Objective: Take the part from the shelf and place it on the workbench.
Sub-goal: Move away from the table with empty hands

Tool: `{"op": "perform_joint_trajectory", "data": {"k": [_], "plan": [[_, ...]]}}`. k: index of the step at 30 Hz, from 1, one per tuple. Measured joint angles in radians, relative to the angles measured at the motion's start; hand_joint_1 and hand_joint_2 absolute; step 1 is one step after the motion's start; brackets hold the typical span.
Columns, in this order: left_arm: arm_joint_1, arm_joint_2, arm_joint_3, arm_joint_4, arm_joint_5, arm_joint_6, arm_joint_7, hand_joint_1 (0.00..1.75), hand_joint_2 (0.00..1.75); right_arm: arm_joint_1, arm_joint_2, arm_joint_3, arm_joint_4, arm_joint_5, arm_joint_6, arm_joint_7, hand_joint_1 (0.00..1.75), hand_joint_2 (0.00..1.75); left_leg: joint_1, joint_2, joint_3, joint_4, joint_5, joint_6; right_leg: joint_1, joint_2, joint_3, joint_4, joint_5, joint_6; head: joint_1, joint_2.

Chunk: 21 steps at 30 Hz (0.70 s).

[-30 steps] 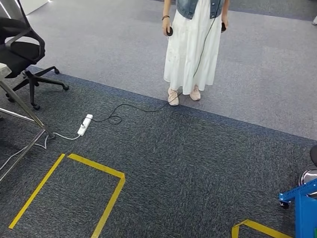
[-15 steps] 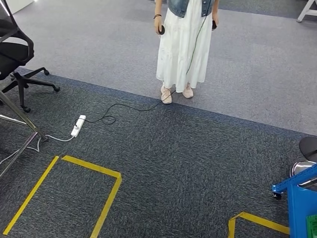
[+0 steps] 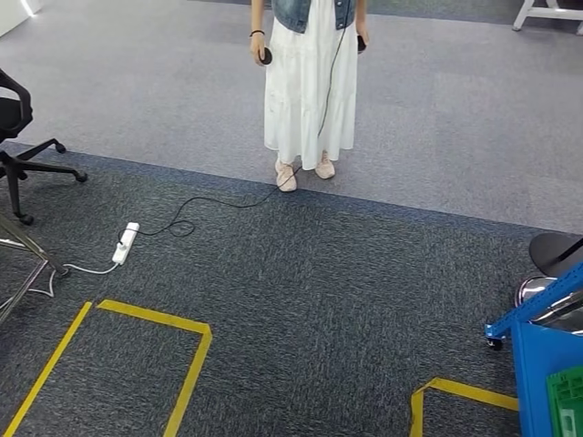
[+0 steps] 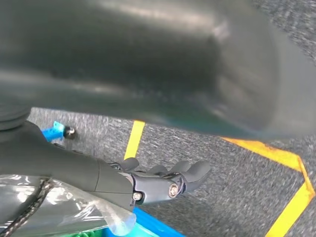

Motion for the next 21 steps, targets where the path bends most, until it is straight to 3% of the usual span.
{"op": "perform_joint_trajectory", "data": {"k": [2,5,7,9,10,11,12,14,16,19,21], "plan": [[0.0,0.0,0.0,0.0,0.005,-0.002,-0.001,0.0,0.0,0.0,0.001,0.0,-0.001,-0.005,0.014,-0.038,0.0,0.0,-0.002,-0.011,0.013,-0.04,0.001,0.005,-0.001,0.011,-0.01,0.002,0.005,0.011,-0.001,0.0],[-0.002,0.0,-0.001,0.0,0.009,-0.006,-0.004,0.0,0.0,0.005,0.001,-0.004,-0.008,-0.026,0.074,-0.083,0.0,0.0,-0.001,0.005,0.017,-0.059,0.009,0.013,-0.004,0.006,-0.025,0.014,-0.004,0.026,0.0,0.0],[-0.001,-0.001,-0.001,0.0,0.008,-0.009,-0.005,0.0,0.0,0.003,0.001,-0.013,-0.017,-0.044,0.113,-0.083,0.0,0.0,0.002,0.021,0.02,-0.069,0.015,0.02,-0.003,-0.02,-0.07,0.102,-0.054,0.033,0.004,0.0],[-0.001,-0.001,-0.001,0.0,0.006,-0.011,-0.005,0.0,0.0,0.0,0.001,-0.021,-0.02,-0.058,0.139,-0.07,0.0,0.0,0.0,0.039,0.018,-0.069,0.015,0.023,-0.004,-0.036,-0.135,0.237,-0.113,0.039,0.007,0.0],[-0.001,-0.001,-0.001,0.0,0.005,-0.012,-0.005,0.0,0.0,0.0,0.001,-0.025,-0.021,-0.063,0.15,-0.063,0.0,0.0,-0.001,0.049,0.018,-0.069,0.015,0.023,-0.004,-0.039,-0.155,0.279,-0.123,0.041,0.007,0.0],[-0.001,-0.001,-0.001,0.0,0.003,-0.014,-0.005,0.0,0.0,0.001,0.001,-0.029,-0.021,-0.066,0.157,-0.059,0.0,0.0,-0.001,0.057,0.018,-0.068,0.014,0.023,-0.005,-0.042,-0.156,0.282,-0.114,0.043,0.008,0.0],[-0.001,-0.001,-0.001,0.0,0.002,-0.015,-0.005,0.0,0.0,0.002,0.001,-0.033,-0.021,-0.067,0.161,-0.057,0.0,0.0,-0.001,0.065,0.019,-0.067,0.013,0.022,-0.006,-0.046,-0.137,0.246,-0.087,0.044,0.007,0.0],[-0.002,-0.001,-0.001,0.0,0.001,-0.016,-0.005,0.0,0.0,0.001,0.001,-0.038,-0.024,-0.069,0.164,-0.055,0.0,0.0,-0.002,0.079,0.021,-0.063,0.007,0.015,-0.005,-0.073,-0.062,0.105,-0.027,0.044,0.008,0.0],[-0.001,-0.001,-0.001,0.0,0.0,-0.017,-0.005,0.0,0.0,-0.003,0.001,-0.041,-0.027,-0.069,0.165,-0.055,0.0,0.0,-0.007,0.09,0.021,-0.055,0.0,0.005,-0.003,-0.095,-0.012,0.014,-0.004,0.035,0.008,0.0],[-0.002,0.0,-0.001,0.0,0.0,-0.017,-0.005,0.0,0.0,-0.001,0.001,-0.043,-0.027,-0.068,0.163,-0.053,0.0,0.0,-0.008,0.1,0.022,-0.05,-0.005,-0.006,-0.001,-0.081,-0.008,0.005,-0.004,0.016,0.005,0.0],[-0.002,0.0,0.0,0.0,-0.002,-0.017,-0.005,0.0,0.0,0.0,0.001,-0.043,-0.027,-0.059,0.146,-0.044,0.0,0.0,-0.003,0.082,0.011,-0.018,-0.032,-0.016,-0.003,-0.068,-0.008,0.003,0.0,0.004,0.003,0.0]]}}
